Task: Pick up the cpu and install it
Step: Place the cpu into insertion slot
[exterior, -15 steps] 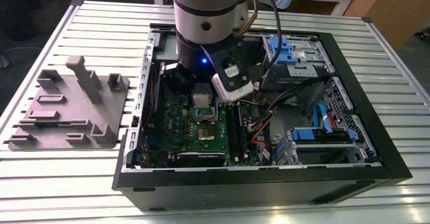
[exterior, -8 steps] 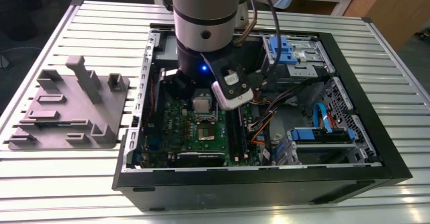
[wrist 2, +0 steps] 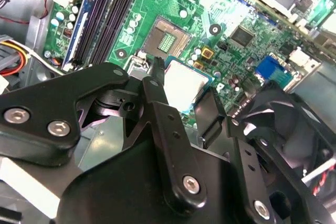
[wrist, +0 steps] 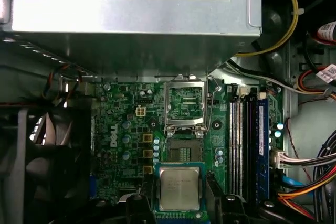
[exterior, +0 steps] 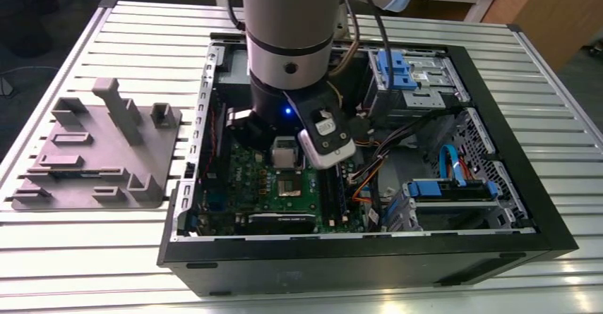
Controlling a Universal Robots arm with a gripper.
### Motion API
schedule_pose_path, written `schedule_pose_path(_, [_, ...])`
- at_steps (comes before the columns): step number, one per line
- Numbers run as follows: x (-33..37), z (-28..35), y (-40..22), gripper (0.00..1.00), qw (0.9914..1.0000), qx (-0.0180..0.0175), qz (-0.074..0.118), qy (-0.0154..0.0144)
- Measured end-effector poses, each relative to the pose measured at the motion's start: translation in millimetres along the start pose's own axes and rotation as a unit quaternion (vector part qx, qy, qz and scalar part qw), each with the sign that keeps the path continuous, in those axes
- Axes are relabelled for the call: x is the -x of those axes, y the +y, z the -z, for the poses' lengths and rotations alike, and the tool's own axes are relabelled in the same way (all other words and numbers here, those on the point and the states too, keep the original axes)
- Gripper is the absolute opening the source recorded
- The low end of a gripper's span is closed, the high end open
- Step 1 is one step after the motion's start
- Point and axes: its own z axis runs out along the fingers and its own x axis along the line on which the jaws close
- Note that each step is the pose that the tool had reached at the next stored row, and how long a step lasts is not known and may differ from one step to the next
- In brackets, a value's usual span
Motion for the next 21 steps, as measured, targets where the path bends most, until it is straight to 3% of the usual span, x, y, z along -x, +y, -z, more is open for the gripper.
schedule_pose_path(10, [1.8,-2.6,-0.2,0.47,1.00000,0.0001,0.000,0.0000])
schedule_pose_path(21, [7.5,-18.0,-0.8,0.47,0.99999,-0.0028,0.000,0.0015])
